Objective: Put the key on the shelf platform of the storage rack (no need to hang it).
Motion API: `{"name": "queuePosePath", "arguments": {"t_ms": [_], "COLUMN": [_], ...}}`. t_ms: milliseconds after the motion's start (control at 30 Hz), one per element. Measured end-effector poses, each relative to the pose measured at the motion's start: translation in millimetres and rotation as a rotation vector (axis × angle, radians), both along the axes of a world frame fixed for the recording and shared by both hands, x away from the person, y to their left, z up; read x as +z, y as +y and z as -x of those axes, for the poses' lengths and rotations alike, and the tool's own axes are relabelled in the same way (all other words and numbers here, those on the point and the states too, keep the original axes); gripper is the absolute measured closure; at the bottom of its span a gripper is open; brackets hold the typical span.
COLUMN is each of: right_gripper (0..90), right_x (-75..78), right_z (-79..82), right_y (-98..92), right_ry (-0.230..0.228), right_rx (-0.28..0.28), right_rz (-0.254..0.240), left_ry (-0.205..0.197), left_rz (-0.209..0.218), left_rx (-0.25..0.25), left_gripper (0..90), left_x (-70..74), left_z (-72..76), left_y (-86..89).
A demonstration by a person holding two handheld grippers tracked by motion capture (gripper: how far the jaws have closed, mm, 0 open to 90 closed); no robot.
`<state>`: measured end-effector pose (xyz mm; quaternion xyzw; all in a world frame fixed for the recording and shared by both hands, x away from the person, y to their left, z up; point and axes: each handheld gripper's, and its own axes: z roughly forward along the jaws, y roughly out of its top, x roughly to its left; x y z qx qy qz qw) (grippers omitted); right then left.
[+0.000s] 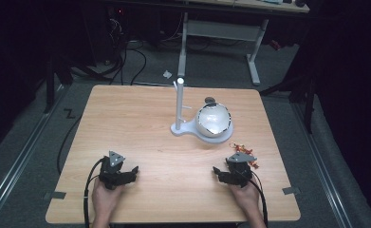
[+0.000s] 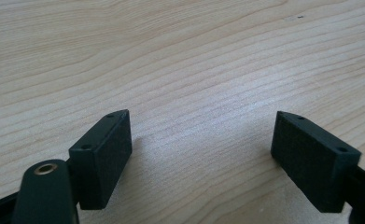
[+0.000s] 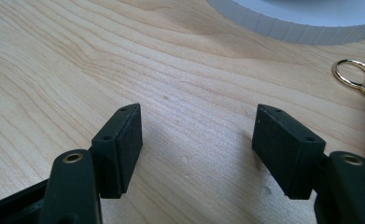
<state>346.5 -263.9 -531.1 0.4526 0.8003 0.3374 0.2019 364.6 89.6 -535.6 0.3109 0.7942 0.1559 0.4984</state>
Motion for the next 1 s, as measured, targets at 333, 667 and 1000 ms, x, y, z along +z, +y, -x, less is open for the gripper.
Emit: {"name": "queuePosePath", "arguments": {"t_ms": [333, 667, 1000], "right_gripper": [33.6, 33.8, 35.4], "right_x": [0.0, 0.0, 0.2], "right_z": [0.0, 0.1, 1.6], "right_y": [0.3, 1.5, 2.6], "right_ry": [-0.001, -0.001, 0.003], "right_rx": [-0.002, -0.015, -0.014], "right_rz": [0.002, 0.003, 0.001], "left_ry": [0.0, -0.005, -0.005], "left_rz": [0.0, -0.007, -0.004], "left_rx": [0.001, -0.004, 0.003], "left_gripper": [20.8, 20.9, 21.3], "left_x": [0.0, -0.3, -0.1], "left_z": [-0.1, -0.2, -0.7], "left_y": [0.0, 0.6, 0.9]}}
